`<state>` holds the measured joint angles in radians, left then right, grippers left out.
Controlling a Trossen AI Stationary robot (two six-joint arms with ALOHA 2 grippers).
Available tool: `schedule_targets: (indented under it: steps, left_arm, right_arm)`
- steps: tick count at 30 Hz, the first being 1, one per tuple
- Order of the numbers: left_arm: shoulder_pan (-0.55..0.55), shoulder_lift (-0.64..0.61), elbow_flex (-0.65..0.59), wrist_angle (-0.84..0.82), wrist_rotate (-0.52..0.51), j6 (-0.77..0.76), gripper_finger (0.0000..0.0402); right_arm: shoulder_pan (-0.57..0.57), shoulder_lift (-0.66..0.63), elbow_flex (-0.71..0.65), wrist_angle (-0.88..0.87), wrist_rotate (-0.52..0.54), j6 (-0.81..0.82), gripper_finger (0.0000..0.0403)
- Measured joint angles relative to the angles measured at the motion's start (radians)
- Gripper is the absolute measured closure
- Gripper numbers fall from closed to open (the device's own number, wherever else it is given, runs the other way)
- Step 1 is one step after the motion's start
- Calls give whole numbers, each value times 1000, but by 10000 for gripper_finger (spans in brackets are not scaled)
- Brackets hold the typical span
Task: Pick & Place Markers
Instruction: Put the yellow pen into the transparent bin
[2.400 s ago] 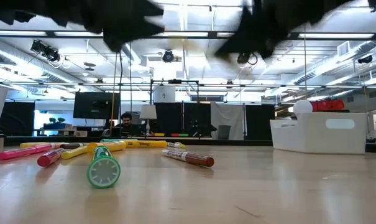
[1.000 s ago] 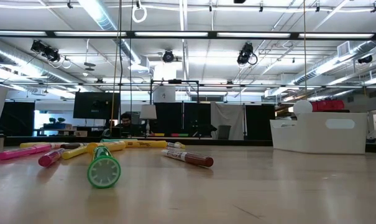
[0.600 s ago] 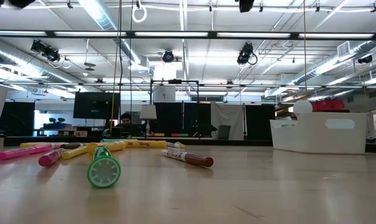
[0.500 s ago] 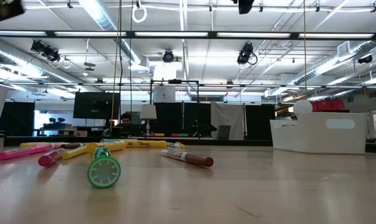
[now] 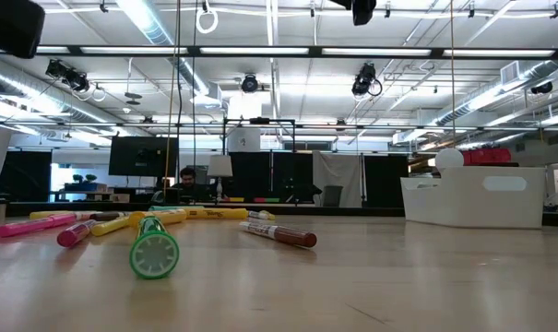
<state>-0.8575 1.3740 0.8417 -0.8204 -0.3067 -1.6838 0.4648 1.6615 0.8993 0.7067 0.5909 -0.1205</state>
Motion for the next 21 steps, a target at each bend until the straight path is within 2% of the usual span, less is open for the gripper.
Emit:
schedule_targets:
  steps: [6, 12, 21]
  left_arm:
    - [34, 62, 0, 1, 95, -34, 335]
    - [59, 99, 0, 3, 149, -33, 334]
    - [63, 107, 0, 7, 155, -33, 317]
  right_arm:
    - [0, 0, 0, 0, -1, 4, 291]
    - [0, 0, 0, -2, -1, 8, 291]
    - [0, 0, 0, -30, -1, 31, 291]
